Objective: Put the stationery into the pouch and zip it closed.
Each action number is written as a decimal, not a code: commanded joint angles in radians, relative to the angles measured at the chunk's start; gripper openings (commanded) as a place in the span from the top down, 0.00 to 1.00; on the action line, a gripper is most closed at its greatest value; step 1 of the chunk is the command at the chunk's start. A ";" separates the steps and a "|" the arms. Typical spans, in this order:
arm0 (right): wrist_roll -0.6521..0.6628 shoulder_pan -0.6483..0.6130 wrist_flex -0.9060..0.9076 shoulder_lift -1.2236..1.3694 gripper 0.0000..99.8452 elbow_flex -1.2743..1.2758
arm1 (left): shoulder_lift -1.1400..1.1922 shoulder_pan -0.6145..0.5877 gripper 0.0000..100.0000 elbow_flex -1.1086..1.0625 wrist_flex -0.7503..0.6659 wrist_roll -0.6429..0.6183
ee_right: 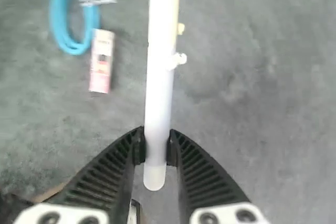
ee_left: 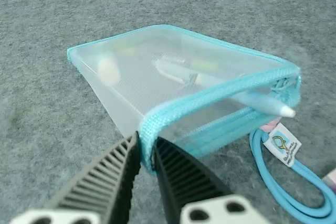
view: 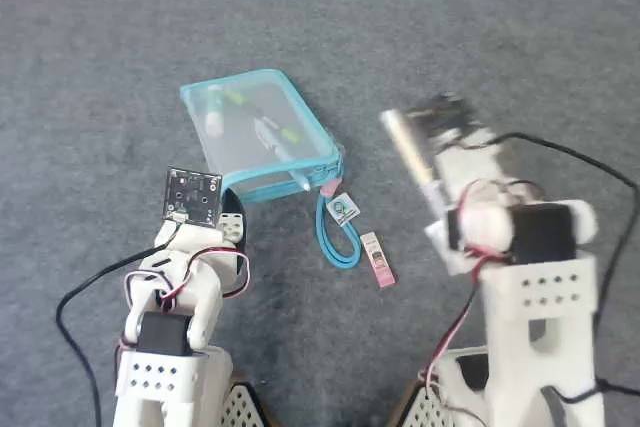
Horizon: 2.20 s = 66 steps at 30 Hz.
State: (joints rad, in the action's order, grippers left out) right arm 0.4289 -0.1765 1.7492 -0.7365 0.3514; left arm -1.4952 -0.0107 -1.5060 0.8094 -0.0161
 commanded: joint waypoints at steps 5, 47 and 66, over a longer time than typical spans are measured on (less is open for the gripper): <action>-0.095 -0.397 0.025 0.197 0.99 -0.061 | -0.021 0.000 0.99 0.033 0.000 0.005; -0.069 -0.309 0.045 0.039 0.99 -0.040 | -0.020 0.003 0.99 0.019 -0.026 0.005; -0.009 -0.312 0.050 -0.021 0.99 0.014 | -0.020 0.006 0.99 0.016 -0.028 0.005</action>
State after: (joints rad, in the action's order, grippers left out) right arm 0.3736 -0.4803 1.7568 -0.7089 0.3667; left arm -1.4952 -0.0107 -1.5060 0.8094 -0.0161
